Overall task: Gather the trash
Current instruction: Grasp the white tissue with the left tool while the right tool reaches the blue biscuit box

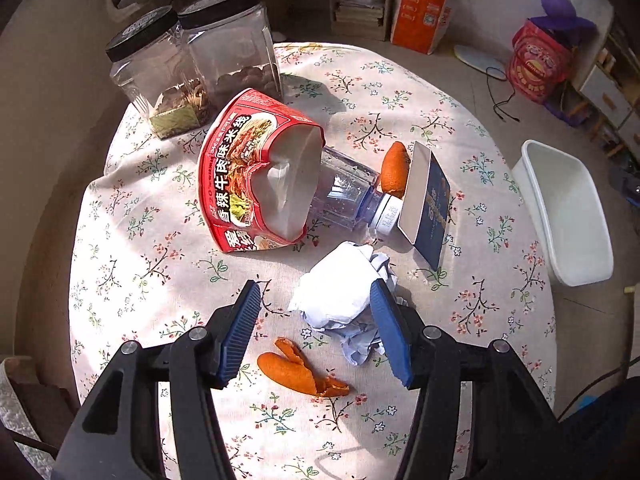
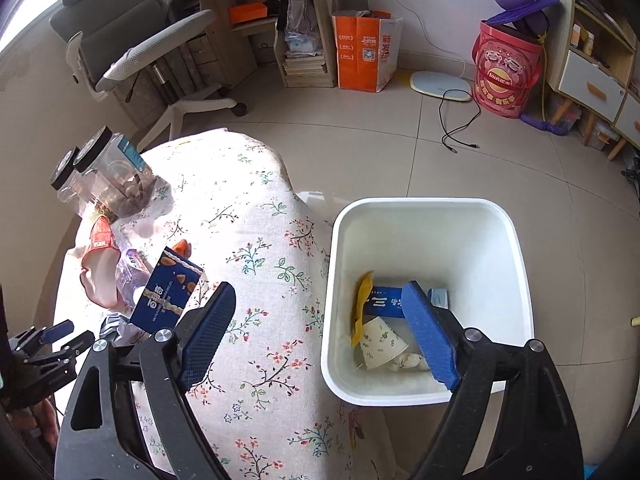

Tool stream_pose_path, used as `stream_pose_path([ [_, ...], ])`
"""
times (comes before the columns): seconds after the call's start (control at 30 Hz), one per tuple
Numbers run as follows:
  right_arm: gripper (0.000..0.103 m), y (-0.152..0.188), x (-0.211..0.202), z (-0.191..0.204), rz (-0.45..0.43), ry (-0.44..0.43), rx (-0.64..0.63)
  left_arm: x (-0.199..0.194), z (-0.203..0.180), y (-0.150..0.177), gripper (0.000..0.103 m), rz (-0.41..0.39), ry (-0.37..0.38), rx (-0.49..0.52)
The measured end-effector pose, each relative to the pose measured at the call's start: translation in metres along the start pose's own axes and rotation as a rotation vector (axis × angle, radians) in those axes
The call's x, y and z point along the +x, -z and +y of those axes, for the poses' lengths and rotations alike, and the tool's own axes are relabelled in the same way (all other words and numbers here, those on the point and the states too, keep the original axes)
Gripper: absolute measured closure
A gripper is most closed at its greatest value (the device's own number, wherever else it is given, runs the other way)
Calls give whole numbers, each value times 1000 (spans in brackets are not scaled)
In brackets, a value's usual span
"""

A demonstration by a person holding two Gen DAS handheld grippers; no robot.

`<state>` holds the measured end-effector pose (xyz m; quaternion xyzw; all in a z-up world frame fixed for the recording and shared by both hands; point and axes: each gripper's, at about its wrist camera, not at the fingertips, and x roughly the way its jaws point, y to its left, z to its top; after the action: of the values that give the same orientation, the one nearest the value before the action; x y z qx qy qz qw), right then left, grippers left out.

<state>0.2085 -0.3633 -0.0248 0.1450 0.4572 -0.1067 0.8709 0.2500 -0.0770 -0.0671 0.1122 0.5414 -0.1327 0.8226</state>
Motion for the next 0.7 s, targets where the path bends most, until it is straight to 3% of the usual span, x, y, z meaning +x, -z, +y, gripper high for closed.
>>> stream_pose_path([
  [0.2,20,5,15,40,45,-11,-107,14,-15,3,46,7,31,82],
  [0.4,20,10,30,62,86,-25,-144,30,-21,0,48,32,70,85],
  [0.5,20,14,39,72,115,-47,-145,28,-16,-3,55,25,88,48],
  [0.7,20,19,53,89,156,-94,-132,19,-2,-3,57,19,138,-16],
])
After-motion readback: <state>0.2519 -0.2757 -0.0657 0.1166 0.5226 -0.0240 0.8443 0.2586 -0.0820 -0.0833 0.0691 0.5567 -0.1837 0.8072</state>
